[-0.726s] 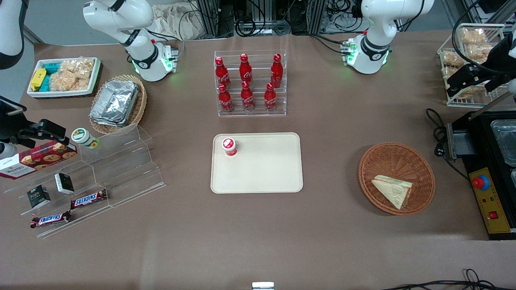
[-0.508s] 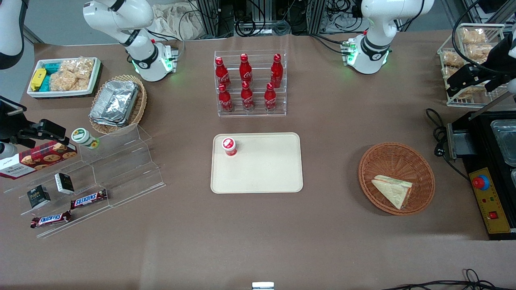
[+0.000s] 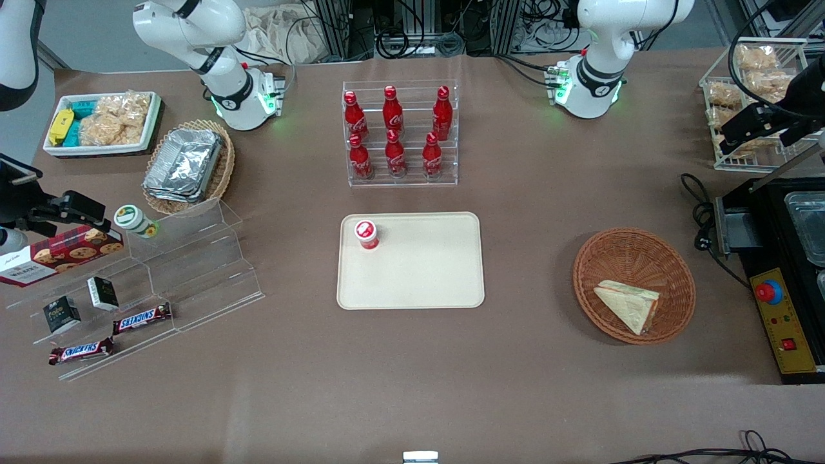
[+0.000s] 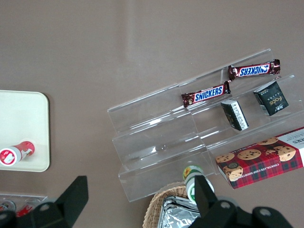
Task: Place sandwich from basket to tray
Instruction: 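Move the left gripper toward the wicker basket with the sandwich, then lower the open left gripper over the wrapped sandwich in the basket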
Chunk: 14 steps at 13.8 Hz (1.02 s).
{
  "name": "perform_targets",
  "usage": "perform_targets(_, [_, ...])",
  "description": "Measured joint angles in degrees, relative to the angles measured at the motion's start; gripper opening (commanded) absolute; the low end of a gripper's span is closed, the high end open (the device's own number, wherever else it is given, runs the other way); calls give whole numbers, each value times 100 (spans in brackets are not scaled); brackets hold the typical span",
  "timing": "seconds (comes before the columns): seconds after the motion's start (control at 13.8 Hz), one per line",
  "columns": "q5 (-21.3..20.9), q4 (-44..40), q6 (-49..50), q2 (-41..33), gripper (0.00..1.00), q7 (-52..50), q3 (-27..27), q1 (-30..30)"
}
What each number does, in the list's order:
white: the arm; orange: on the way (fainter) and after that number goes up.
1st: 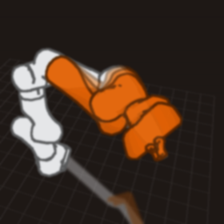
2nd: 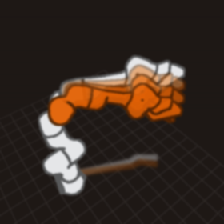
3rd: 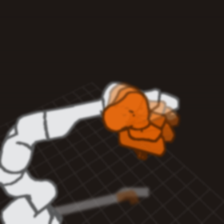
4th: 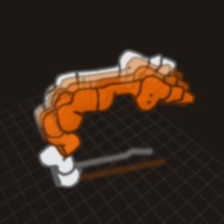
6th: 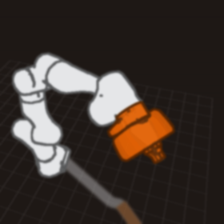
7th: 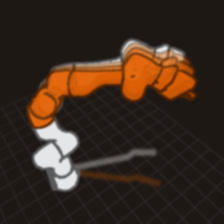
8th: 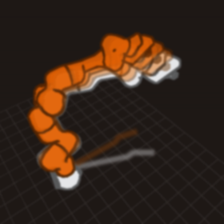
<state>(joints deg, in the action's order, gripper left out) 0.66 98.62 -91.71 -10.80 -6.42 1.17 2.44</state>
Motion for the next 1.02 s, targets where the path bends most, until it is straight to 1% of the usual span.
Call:
perform_targets(0.22, [2, 46, -71, 241, 100, -140, -31, 54])
perform_targets(0.36, [6, 88, -397, 501, 100, -515, -35, 79])
perform_targets(0.51, [22, 134, -807, 809, 100, -944, -33, 79])
perform_targets(0.8, [260, 193, -1636, 1501, 100, -1524, -33, 81])
perform_targets(1.02, [284, 516, -2797, 2040, 100, -1904, -34, 83])
